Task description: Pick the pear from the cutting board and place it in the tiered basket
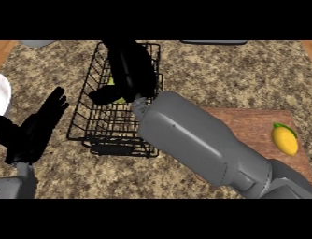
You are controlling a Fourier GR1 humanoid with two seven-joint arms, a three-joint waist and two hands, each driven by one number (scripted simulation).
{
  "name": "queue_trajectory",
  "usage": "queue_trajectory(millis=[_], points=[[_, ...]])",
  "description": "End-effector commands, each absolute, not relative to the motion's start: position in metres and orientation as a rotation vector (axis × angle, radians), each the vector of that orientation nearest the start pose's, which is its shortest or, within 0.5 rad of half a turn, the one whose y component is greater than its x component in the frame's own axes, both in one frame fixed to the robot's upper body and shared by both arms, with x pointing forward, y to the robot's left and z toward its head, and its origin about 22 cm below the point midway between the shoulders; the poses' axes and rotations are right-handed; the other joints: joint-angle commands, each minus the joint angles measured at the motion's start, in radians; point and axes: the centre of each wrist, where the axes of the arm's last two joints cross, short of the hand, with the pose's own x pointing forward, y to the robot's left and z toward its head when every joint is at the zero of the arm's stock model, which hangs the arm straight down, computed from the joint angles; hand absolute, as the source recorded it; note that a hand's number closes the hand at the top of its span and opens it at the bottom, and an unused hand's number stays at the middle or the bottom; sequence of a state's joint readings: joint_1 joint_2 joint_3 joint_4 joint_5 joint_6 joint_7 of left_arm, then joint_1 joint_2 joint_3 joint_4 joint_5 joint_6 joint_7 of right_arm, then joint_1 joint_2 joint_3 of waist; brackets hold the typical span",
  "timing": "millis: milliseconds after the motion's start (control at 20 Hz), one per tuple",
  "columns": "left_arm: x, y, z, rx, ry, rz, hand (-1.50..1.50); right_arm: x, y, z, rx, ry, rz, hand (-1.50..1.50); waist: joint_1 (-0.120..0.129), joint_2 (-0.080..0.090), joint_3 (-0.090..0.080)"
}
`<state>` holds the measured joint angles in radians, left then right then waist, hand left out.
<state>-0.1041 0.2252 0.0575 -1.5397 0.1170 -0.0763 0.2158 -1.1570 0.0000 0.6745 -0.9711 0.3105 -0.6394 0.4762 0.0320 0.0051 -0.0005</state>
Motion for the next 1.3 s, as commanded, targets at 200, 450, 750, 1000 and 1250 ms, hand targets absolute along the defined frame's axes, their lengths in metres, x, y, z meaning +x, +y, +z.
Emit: queue_trajectory(millis=[200,450,750,1000,1250], points=[[0.270,0.290,0.044,0.064,-1.424,-0.092,0.00,0.354,0.020,0.182,-0.252,-1.882,0.303,-1.50,-0.009,-0.001,0.001],[0.263,0.273,0.032,0.073,-1.423,-0.104,0.00,0.369,-0.020,0.200,-0.137,-1.913,0.070,-1.50,-0.024,-0.002,0.002],[0.260,0.283,0.033,0.077,-1.428,-0.082,0.00,0.380,-0.097,0.225,-0.235,-1.934,-0.112,-1.50,-0.046,-0.009,0.001],[0.260,0.283,0.023,0.076,-1.401,-0.090,0.00,0.384,-0.149,0.228,-0.285,-1.902,-0.171,-1.50,-0.038,-0.007,0.000],[0.261,0.278,0.038,0.066,-1.416,-0.088,0.00,0.371,-0.228,0.241,-0.310,-1.920,-0.202,-1.50,-0.039,-0.007,0.001]])
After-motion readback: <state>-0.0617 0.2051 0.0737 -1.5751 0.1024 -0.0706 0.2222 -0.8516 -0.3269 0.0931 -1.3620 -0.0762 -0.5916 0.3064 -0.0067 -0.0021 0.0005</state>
